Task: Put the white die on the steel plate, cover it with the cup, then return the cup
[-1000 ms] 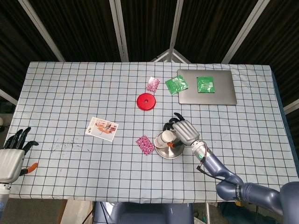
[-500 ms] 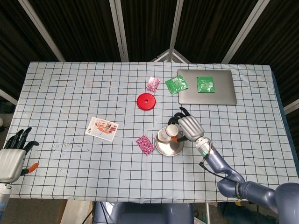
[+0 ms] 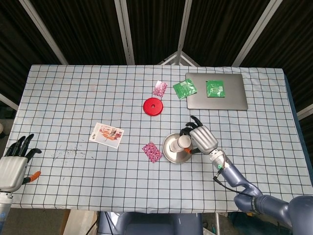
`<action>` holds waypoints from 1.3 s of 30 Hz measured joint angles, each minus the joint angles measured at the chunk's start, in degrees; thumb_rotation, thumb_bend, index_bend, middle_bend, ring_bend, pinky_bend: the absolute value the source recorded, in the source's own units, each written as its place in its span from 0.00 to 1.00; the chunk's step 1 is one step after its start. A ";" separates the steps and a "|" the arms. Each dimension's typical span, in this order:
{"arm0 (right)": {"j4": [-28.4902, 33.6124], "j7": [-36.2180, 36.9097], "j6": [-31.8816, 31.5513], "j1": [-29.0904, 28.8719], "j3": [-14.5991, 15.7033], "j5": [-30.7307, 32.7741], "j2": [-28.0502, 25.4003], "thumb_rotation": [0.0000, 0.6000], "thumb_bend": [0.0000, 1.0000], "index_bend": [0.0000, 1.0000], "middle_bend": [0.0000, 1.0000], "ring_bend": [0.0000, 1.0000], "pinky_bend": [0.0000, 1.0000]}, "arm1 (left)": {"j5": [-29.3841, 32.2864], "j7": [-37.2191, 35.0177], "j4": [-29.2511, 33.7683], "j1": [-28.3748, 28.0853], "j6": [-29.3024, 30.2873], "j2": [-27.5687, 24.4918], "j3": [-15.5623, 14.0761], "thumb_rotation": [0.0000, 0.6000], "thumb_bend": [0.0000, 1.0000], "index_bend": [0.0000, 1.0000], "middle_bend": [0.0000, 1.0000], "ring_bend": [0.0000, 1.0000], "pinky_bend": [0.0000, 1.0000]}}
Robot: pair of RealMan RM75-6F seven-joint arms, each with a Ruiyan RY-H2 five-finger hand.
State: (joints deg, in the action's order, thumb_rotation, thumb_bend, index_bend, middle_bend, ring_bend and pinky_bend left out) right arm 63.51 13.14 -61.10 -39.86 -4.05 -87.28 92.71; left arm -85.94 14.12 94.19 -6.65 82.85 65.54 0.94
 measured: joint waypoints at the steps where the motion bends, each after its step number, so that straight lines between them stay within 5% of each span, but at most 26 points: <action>1: 0.09 0.04 -0.29 0.19 0.29 -0.32 -0.06 1.00 0.47 0.70 0.47 0.24 0.04 | -0.02 0.04 0.01 0.00 0.00 0.01 -0.01 1.00 0.24 0.34 0.00 0.00 0.13; 11: 0.42 -2.54 -3.54 1.60 2.41 -3.43 -0.94 1.00 0.47 0.72 0.48 0.24 0.04 | -0.09 0.49 0.03 -0.07 -0.10 0.23 -0.09 1.00 0.24 0.34 0.00 0.00 0.13; 23: 8.41 -2.10 -2.83 1.38 3.64 -5.02 -3.23 1.00 0.47 0.72 0.48 0.24 0.04 | -0.34 0.51 0.20 -0.09 -0.16 0.21 -0.27 1.00 0.24 0.35 0.00 0.00 0.13; 39: 8.42 -2.08 0.34 -1.47 -0.49 -2.08 -1.27 1.00 0.47 0.72 0.49 0.25 0.04 | -0.36 -0.25 -0.13 -0.13 -0.06 0.07 -0.14 1.00 0.24 0.35 0.00 0.00 0.13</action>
State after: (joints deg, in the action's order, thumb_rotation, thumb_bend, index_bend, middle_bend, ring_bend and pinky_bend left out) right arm 71.93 11.06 -60.76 -41.33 -4.54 -89.36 91.44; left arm -86.30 13.86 94.06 -6.78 82.79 65.61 0.80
